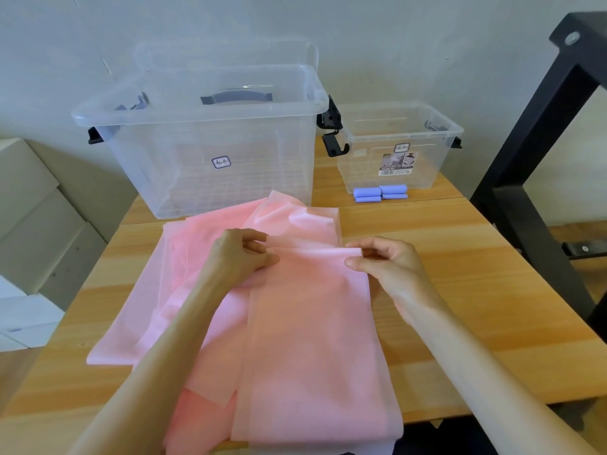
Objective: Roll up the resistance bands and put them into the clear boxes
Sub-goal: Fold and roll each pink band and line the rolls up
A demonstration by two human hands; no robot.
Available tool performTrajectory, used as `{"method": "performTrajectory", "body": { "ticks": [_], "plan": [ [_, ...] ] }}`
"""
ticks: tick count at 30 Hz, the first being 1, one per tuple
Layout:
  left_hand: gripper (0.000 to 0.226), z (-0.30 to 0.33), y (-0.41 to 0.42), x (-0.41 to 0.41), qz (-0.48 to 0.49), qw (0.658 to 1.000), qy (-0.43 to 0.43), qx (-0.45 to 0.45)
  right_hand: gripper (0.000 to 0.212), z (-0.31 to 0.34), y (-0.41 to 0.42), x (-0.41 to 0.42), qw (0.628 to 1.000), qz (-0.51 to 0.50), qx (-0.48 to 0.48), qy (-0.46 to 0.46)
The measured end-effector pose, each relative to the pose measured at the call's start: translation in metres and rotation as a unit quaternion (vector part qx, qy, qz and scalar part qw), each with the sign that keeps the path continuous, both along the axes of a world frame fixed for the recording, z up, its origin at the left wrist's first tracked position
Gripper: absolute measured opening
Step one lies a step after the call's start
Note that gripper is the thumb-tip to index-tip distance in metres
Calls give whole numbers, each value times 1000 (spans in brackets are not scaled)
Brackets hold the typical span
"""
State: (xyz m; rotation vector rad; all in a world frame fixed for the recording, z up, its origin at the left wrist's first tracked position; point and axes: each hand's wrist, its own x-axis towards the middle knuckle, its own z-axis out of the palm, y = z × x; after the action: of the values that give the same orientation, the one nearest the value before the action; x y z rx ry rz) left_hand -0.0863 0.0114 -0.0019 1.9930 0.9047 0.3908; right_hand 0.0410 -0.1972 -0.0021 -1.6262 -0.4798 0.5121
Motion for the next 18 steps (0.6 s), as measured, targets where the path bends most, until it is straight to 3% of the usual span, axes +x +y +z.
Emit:
{"method": "performTrajectory", "body": {
  "ticks": [7,11,18],
  "plan": [
    [22,6,-3,-5,1,998,-58,-15,30,-8,-4,-4,997,-15,-21,-78],
    [12,17,-14,-11,0,996,-81,28,17,-6,-7,-4,995,-30,-26,-92],
    [5,56,-52,-53,-37,977,-188,88,9,26,-35,-23,995,-7,56,-81]
  ]
}}
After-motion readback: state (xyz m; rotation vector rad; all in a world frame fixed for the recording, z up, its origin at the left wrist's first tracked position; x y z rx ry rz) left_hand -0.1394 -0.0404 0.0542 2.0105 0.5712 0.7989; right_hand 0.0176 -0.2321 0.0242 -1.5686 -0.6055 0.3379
